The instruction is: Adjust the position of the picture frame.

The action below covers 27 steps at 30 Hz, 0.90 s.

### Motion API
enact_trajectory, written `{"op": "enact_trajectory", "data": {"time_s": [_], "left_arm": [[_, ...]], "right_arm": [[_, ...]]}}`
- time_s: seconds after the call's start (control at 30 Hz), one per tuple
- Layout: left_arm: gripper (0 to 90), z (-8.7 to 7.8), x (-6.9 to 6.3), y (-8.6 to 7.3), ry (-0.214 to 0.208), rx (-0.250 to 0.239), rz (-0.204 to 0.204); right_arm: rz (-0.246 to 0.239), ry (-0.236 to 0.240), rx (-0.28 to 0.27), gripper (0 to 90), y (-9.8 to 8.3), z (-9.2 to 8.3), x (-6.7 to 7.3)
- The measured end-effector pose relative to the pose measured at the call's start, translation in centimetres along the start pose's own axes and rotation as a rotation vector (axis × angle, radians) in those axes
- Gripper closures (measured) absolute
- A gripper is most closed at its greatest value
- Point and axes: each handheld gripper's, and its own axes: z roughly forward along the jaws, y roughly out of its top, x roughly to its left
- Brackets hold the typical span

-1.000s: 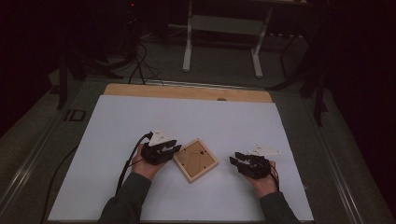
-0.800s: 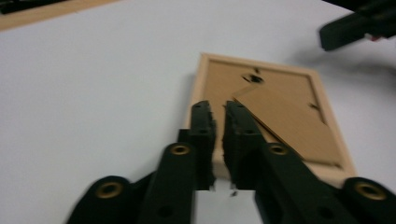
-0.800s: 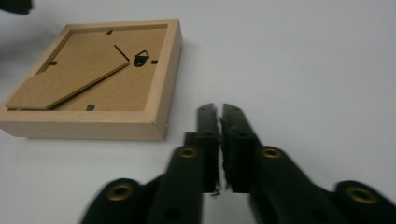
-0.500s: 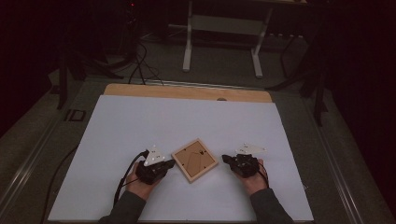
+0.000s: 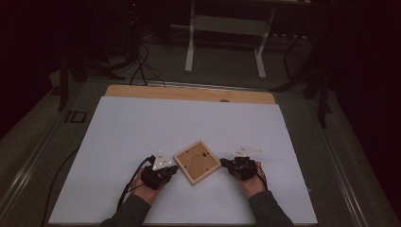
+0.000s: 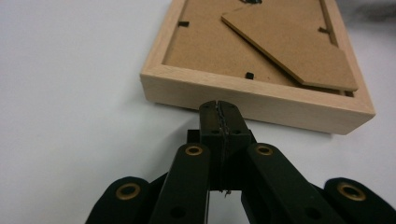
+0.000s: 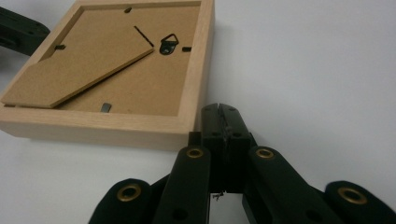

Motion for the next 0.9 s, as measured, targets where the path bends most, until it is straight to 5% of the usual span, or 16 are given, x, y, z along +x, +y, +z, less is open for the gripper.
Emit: {"op": "enact_trajectory", "data": {"time_s": [0.67,0.9], "left_arm": [[90.0,0.9,0.7,0.8,0.033,0.028,-0.024],[90.0,1.4,2.0,1.2,0.046,0.017,-0.067]], "right_arm": [[-0.005,0.017,0.008,89.7,-0.2,0.2,0.7],[-0.029,0.027,0.025,89.7,-0.1,0.5,1.8]]}}
